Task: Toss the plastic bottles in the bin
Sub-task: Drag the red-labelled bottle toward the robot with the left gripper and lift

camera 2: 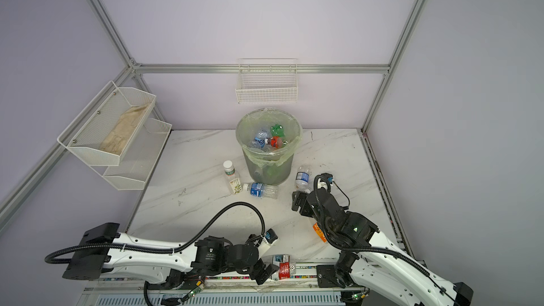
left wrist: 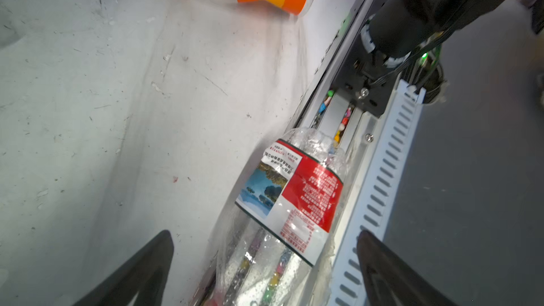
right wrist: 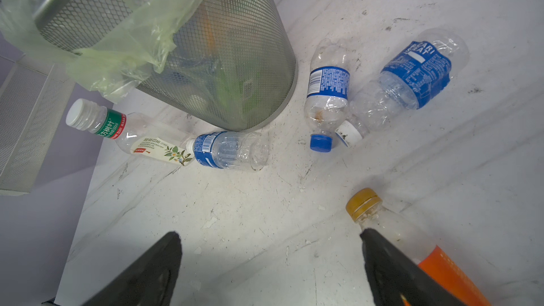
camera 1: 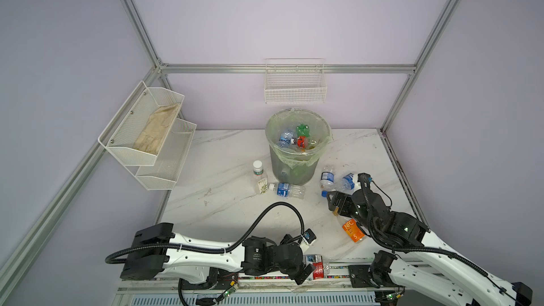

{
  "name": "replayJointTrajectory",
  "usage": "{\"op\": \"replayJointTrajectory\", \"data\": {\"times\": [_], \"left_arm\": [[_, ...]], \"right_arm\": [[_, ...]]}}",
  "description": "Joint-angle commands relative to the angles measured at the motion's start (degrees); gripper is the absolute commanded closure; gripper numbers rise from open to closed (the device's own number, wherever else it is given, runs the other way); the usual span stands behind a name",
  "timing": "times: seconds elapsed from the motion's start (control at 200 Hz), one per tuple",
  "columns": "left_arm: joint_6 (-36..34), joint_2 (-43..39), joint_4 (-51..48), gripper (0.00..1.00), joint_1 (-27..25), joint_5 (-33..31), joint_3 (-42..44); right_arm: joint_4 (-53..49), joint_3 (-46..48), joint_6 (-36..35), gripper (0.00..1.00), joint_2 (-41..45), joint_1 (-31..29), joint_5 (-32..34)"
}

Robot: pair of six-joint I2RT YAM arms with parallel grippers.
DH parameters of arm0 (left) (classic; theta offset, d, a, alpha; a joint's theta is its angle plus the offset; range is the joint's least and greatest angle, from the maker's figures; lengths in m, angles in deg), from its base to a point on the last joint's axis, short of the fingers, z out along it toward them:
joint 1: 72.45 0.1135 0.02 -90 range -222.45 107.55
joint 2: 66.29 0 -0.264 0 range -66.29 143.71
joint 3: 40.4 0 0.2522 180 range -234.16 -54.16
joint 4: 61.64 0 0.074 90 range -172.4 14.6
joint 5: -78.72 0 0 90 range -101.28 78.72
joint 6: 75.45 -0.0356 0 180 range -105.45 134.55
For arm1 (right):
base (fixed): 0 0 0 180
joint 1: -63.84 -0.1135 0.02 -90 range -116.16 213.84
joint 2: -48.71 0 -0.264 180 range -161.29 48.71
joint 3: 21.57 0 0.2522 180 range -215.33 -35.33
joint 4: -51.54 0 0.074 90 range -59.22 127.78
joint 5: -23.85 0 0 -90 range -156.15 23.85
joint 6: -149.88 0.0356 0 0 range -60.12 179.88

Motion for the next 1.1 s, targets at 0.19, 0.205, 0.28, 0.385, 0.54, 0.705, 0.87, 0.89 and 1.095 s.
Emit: {"op": "replayJointTrajectory", "data": {"times": [0.19, 0.205, 0.28, 0.385, 0.54, 0.705, 0.87, 0.89, 1.095], "left_arm": [[-7.9, 10.5, -8.8, 0.03, -2.5, -0.6, -11.8], [-8.0, 10.8, -8.7, 0.03, -2.7, -0.5, -12.0], [-8.4, 11.4, -8.9, 0.03, -2.7, 0.3, -12.4], [-8.6, 11.9, -8.5, 0.02, -2.7, 2.6, -12.8], [-8.7, 14.6, -8.9, 0.02, -2.7, 2.6, -13.6], [-8.3, 19.4, -13.5, 0.03, -2.6, -2.4, -16.5], [-6.3, 22.6, -16.8, 0.11, -2.7, -8.2, -18.7], [-6.1, 22.7, -17.2, 0.13, -2.7, -9.0, -18.9], [-5.8, 19.8, -17.2, 0.57, -2.5, -14.2, -18.3]], "right_arm": [[0.1, 0.3, 1.5, 0.03, 0.8, 0.0, -0.3], [0.1, 0.3, 1.5, 0.02, 0.9, -0.1, -0.3], [0.1, 0.6, 1.7, 0.03, 1.0, -0.1, -0.2], [0.5, 1.0, 1.6, 0.03, 0.8, 0.0, -0.3], [1.1, 1.1, 1.6, 0.03, 0.3, 0.0, -0.4], [1.4, 1.2, 1.6, 0.03, 0.2, 0.0, -0.7], [0.7, 0.7, 1.8, 0.03, 0.8, -0.1, -0.4], [0.7, 0.6, 1.8, 0.03, 0.9, -0.1, -0.3], [0.5, 0.0, 1.8, 0.03, 1.1, 0.0, 0.4]]}}
